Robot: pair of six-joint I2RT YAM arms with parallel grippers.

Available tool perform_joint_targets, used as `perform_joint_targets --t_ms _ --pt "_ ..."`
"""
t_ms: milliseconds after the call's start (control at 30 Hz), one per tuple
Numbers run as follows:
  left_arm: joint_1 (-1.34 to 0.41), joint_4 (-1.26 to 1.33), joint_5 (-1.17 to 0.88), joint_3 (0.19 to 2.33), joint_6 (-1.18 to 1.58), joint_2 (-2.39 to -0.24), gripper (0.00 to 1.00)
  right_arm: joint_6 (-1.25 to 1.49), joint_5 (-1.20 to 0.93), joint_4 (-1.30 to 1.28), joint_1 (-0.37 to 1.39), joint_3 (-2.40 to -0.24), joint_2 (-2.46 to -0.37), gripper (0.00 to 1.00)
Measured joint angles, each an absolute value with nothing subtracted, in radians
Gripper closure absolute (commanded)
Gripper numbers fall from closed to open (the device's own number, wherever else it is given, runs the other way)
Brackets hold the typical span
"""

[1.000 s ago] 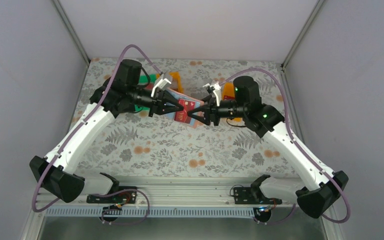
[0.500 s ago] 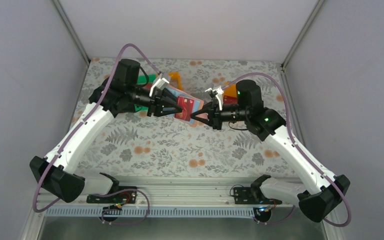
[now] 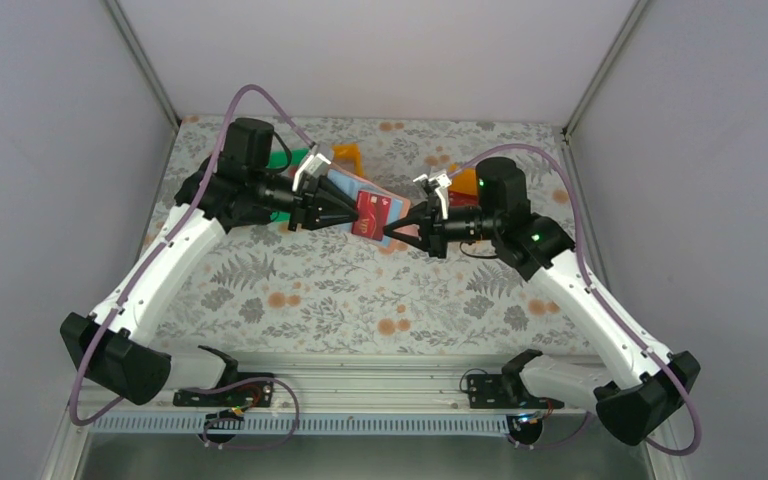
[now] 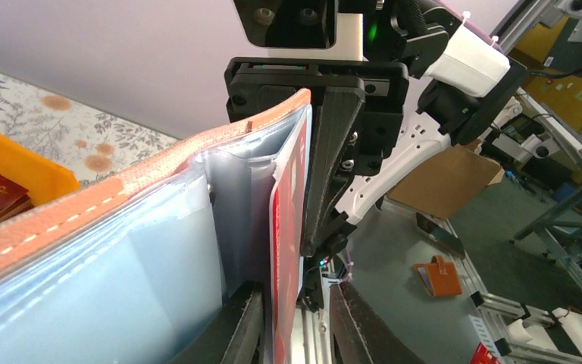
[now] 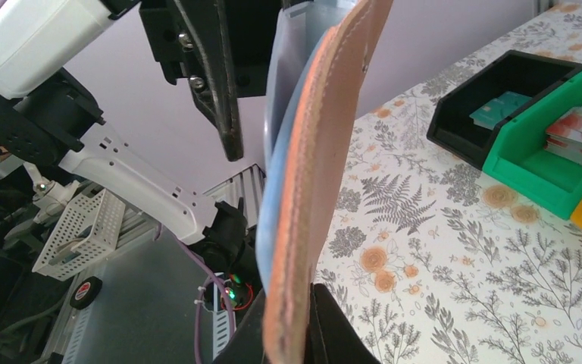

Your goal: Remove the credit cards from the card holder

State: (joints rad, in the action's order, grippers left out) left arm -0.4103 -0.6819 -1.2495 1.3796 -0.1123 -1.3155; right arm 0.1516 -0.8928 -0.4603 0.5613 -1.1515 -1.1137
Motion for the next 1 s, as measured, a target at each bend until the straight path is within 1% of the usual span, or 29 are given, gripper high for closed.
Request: perform_joint_targets --t_ms 67,100,633,900,1000 --pt "-0.413 -0.678 -1.249 1.380 -0.109 -1.317 0.95 0.148 -0.903 -0.461 0.561 -1.157 -1.119 0.96" --pt "-0.414 -0.676 -1.248 1.380 -0.101 -1.318 0.97 0.147 -0.907 -0.461 0.561 -1.160 -1.122 0.96" --pt "-0.383 -0.692 -1.302 1.374 -0.127 -1.324 0.98 0.111 -0.948 -0.480 0.522 -1.158 -1.123 0.96" --pt "-0.371 -0.725 -1.301 1.374 -0.150 -1.324 0.98 0.096 -0.978 -0.514 0.501 -1.154 -1.118 0.96" --pt "-0.342 -0.727 -1.291 1.374 -0.142 -1.324 0.98 0.091 -0.968 -0.521 0.494 -1.152 -1.116 0.96"
